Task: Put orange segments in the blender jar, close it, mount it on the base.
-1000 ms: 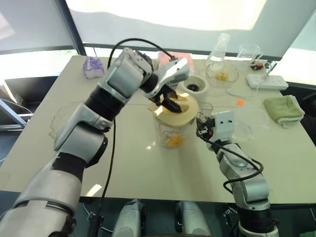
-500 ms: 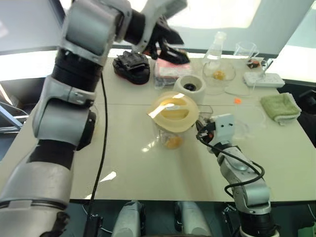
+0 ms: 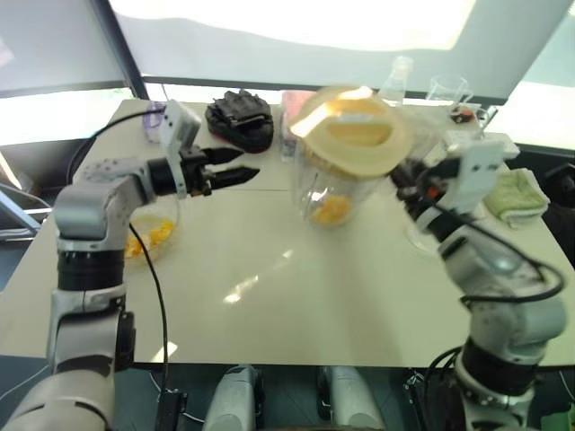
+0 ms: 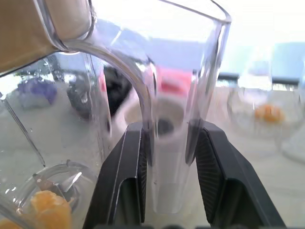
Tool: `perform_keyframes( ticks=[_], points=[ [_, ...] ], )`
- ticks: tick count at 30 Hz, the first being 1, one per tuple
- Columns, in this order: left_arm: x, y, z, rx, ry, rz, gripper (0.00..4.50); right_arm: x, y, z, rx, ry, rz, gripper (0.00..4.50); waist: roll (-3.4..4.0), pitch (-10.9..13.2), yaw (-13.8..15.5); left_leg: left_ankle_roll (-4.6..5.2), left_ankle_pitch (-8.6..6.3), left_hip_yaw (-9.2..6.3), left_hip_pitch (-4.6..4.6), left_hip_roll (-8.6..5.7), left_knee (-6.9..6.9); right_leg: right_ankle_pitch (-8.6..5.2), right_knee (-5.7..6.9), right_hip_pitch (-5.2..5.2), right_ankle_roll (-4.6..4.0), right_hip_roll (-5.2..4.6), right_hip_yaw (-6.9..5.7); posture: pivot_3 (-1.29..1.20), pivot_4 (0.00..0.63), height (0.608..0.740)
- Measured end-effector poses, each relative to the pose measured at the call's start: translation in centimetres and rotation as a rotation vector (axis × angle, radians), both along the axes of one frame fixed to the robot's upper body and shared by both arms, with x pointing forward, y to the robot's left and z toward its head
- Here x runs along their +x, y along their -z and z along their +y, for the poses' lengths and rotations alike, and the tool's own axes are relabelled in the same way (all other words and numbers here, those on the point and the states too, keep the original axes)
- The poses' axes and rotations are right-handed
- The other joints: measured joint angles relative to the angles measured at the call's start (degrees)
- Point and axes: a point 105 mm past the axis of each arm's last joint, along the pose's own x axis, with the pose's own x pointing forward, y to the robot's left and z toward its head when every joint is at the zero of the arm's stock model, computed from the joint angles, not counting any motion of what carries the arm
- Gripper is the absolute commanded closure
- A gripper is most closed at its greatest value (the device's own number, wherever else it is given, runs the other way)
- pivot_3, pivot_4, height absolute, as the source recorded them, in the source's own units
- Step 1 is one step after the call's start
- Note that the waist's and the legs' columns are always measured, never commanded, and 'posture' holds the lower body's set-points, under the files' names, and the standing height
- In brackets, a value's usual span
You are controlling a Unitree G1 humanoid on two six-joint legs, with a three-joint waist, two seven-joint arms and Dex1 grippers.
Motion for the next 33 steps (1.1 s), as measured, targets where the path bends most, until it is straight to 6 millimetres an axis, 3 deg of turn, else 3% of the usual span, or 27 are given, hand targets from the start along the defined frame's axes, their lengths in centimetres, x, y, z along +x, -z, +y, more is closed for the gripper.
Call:
perform_keyframes(
  ticks=[3,6,9,11,16,21,28,33],
  points=[
    [-0.8,-0.2,0.3,-0.011,-0.033,-0.042,1.29,0.2,-3.0,-0.4,-0.049,-0.048,-0.002,3.61,0.05,0.03,0.23,0.00,0.00,0.05,0.04,-0.09,0.00,-0.06,-0.03,0.03,-0.20,-0.05,0.05,0.00,0.150,0.740],
    [-1.0,0.0,-0.2,-0.074,-0.067,-0.062,1.29,1.0,-6.9,-2.2,-0.045,0.002,-0.042,3.61,0.04,0.03,0.45,0.00,0.00,0.05,0.03,-0.19,0.01,-0.05,-0.05,0.04,-0.24,-0.05,0.02,0.00,0.150,0.740],
    [-1.6,-0.5,-1.3,-0.099,-0.066,-0.100,1.29,2.6,-8.8,-4.1,-0.027,0.069,-0.045,3.61,-0.01,0.00,0.23,0.00,0.00,0.10,0.03,-0.22,-0.01,0.00,-0.08,0.06,-0.17,-0.02,0.01,0.00,0.150,0.740],
    [-2.0,-0.8,-1.8,-0.097,-0.063,-0.125,1.29,4.0,-8.4,-5.0,-0.032,0.101,-0.019,3.61,-0.01,0.00,0.01,0.00,0.00,0.15,0.04,-0.23,-0.03,0.05,-0.09,0.06,-0.07,0.01,0.00,0.00,0.150,0.740],
    [-2.9,-0.1,-2.6,-0.072,-0.052,-0.129,1.29,8.0,-4.5,-5.8,-0.056,0.103,0.112,3.61,0.05,0.04,-1.18,0.00,0.00,0.15,0.02,-0.21,-0.08,0.06,-0.08,0.00,-0.06,0.04,0.02,0.00,0.150,0.740],
    [-3.0,0.8,-2.4,-0.065,-0.100,-0.114,1.29,10.4,-4.4,-5.8,-0.047,0.090,0.069,3.61,0.10,0.05,-1.31,0.00,0.00,0.13,0.05,-0.18,-0.08,0.06,-0.04,-0.01,-0.06,0.07,0.03,0.00,0.150,0.740],
    [-3.5,0.9,-2.8,-0.062,-0.105,-0.120,1.29,11.9,-4.3,-5.1,-0.048,0.068,0.051,3.61,0.10,0.06,-1.05,-0.01,0.00,0.12,0.02,-0.16,-0.08,0.06,-0.08,0.00,-0.06,0.05,0.04,0.00,0.150,0.740],
    [-3.7,1.2,-3.0,-0.058,-0.109,-0.116,1.29,12.8,-2.2,-4.9,-0.052,0.071,0.115,3.61,0.13,0.08,-1.04,-0.01,0.01,0.13,0.01,-0.17,-0.08,0.06,-0.09,-0.01,-0.06,0.04,0.04,0.00,0.150,0.740]
  ],
)
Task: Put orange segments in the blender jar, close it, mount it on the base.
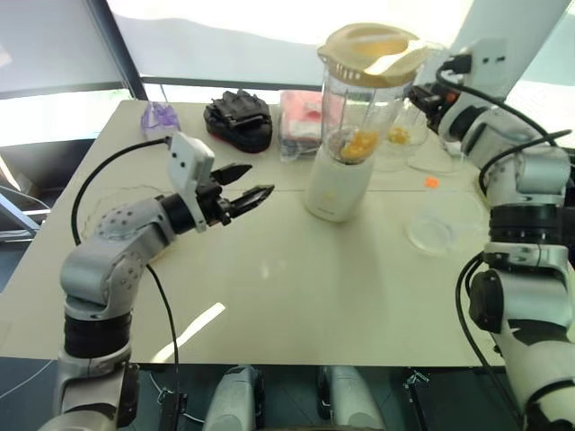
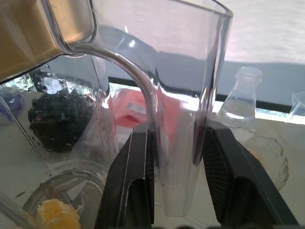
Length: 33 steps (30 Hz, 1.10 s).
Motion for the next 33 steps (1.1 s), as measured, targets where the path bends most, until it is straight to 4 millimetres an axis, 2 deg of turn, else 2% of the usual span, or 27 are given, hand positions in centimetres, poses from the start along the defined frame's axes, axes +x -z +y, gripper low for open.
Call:
perform_keyframes(
  ticks=[11,23,33],
  points=[
    [-0.2,0.2,0.2,0.005,-0.011,0.008,1.29,-0.3,0.3,-0.3,0.002,0.034,0.012,3.61,0.02,0.01,0.03,0.00,0.00,-0.01,0.02,0.02,-0.01,0.00,0.01,0.02,0.00,0.01,-0.01,0.00,0.150,0.740],
    [0.1,0.5,0.0,-0.001,-0.017,0.008,1.29,-1.3,0.5,0.7,0.022,0.102,0.038,3.61,0.02,0.00,-0.03,0.00,0.00,-0.03,0.04,0.02,-0.01,0.00,0.02,0.02,-0.01,0.01,-0.02,0.00,0.150,0.740],
    [0.6,1.1,0.1,-0.006,-0.030,0.028,1.29,-1.1,0.8,0.6,0.022,0.106,0.029,3.61,0.01,-0.01,-0.11,0.00,0.00,-0.03,0.05,0.03,-0.01,-0.01,0.02,0.03,-0.01,0.01,-0.02,0.00,0.150,0.740]
  ],
)
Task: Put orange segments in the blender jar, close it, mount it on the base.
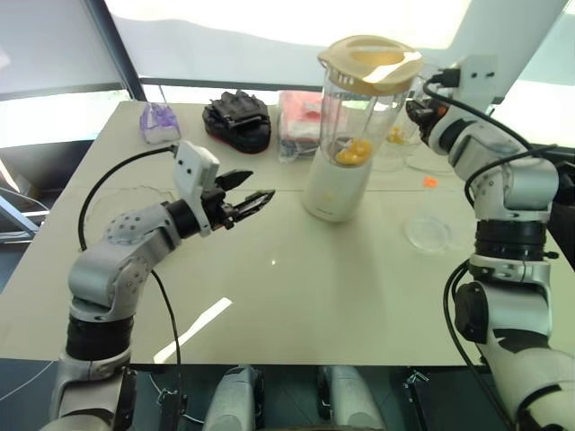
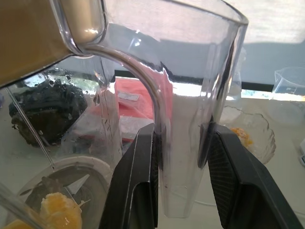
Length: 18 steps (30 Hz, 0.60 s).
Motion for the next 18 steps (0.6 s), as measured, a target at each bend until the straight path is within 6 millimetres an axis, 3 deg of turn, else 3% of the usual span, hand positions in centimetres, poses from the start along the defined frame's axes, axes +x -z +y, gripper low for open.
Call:
perform_keyframes(
  ticks=[5,8,12,18],
  points=[
    [0.1,0.1,0.1,-0.001,-0.003,0.005,1.29,0.0,0.0,0.1,-0.008,-0.005,-0.003,3.61,0.00,0.00,-0.02,0.00,0.00,-0.01,0.01,0.00,0.00,0.00,0.00,0.01,0.00,0.00,0.00,0.00,0.150,0.740],
    [0.1,0.1,0.1,-0.001,-0.004,0.006,1.20,0.0,0.3,0.0,-0.025,0.001,0.010,2.23,-0.01,-0.01,-0.02,0.00,0.00,-0.01,0.01,0.00,0.00,0.00,0.00,0.01,0.00,0.00,0.00,0.00,0.150,0.740],
    [0.5,0.3,0.4,-0.006,-0.021,0.010,1.20,0.0,3.6,-0.1,-0.045,0.008,0.112,0.12,0.02,0.02,0.08,0.00,0.00,-0.01,-0.04,0.00,0.00,0.00,-0.01,-0.04,-0.01,-0.01,0.00,0.00,0.150,0.740],
    [1.1,-0.3,0.5,-0.015,-0.037,-0.005,1.20,-0.7,3.2,-0.5,-0.080,0.024,0.097,0.04,0.02,0.02,-0.03,0.00,0.00,-0.01,-0.03,0.01,-0.05,0.00,-0.04,-0.05,0.00,0.00,0.00,0.00,0.150,0.740]
  ],
)
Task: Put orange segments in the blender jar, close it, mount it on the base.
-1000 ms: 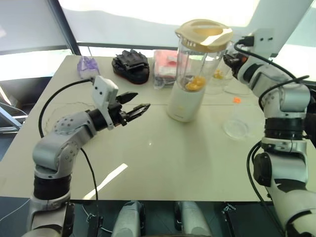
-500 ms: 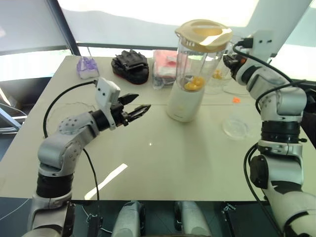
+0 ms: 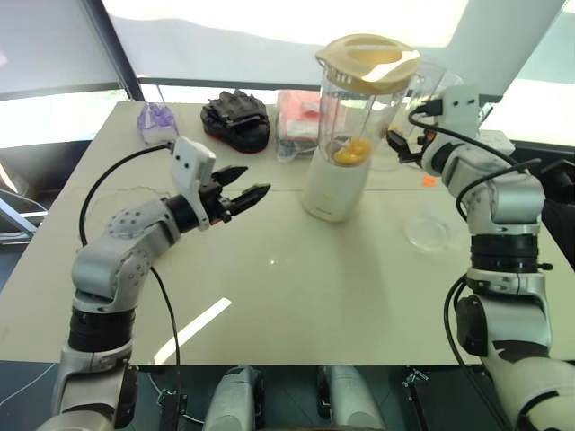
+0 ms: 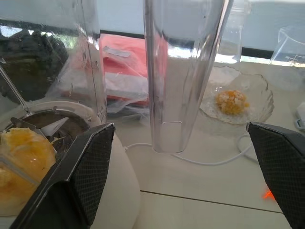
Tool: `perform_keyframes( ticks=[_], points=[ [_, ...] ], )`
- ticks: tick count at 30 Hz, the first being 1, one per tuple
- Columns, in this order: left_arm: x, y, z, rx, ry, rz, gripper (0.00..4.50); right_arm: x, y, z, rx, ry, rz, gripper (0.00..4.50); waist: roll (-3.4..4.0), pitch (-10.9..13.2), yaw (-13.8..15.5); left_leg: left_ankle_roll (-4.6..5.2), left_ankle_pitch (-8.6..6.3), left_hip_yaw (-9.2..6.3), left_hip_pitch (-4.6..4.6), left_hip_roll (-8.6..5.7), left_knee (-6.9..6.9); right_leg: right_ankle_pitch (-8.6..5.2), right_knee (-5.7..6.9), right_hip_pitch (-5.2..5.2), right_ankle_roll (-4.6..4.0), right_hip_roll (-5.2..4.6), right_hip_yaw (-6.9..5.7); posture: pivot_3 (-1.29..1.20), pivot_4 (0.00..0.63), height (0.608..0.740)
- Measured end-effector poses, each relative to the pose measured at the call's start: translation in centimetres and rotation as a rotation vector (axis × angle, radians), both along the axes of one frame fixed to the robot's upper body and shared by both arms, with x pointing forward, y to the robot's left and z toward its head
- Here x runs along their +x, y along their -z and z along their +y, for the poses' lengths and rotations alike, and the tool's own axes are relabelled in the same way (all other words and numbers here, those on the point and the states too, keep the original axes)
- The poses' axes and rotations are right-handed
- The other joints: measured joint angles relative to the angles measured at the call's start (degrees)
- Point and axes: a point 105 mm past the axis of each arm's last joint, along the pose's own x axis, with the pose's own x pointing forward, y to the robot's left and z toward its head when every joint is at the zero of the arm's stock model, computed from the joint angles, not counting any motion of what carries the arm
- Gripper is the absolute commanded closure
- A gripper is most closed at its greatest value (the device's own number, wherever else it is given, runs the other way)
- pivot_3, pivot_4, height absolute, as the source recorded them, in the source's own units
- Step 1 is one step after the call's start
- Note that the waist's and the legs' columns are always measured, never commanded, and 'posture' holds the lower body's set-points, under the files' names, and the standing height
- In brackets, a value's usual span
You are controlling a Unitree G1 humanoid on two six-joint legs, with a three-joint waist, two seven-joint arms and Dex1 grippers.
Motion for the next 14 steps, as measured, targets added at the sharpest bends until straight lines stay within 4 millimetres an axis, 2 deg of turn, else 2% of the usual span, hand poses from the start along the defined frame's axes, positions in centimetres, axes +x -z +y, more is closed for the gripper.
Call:
perform_keyframes(
  ticks=[3,8,12,14],
  points=[
    [0.1,0.0,0.1,-0.004,-0.004,0.001,1.20,-1.2,0.2,-0.7,-0.029,0.015,0.012,0.04,0.00,0.00,0.30,0.00,0.00,-0.01,-0.02,0.01,-0.02,0.00,-0.01,0.00,0.00,-0.01,-0.03,0.00,0.150,0.740],
    [0.3,0.5,0.4,-0.002,-0.012,0.022,1.20,-4.8,0.0,-1.5,-0.037,0.003,0.038,0.04,-0.01,0.00,0.33,0.00,0.00,-0.04,-0.03,0.02,-0.01,-0.01,-0.07,0.01,-0.01,-0.04,-0.03,0.00,0.150,0.740],
    [0.3,1.1,0.4,0.004,0.004,0.046,1.20,-8.2,-1.7,-0.6,0.118,-0.122,0.006,0.04,-0.02,0.01,0.22,0.00,-0.01,-0.08,0.02,0.09,-0.02,-0.07,-0.04,0.01,-0.11,0.02,-0.05,0.00,0.150,0.740],
    [0.1,1.6,0.2,0.012,0.020,0.059,1.20,-10.2,-1.8,-0.5,0.181,-0.191,-0.016,0.04,-0.03,0.00,0.37,0.00,-0.01,-0.12,0.01,0.11,-0.03,-0.10,-0.05,0.03,-0.18,0.03,-0.10,0.00,0.150,0.740]
  ],
)
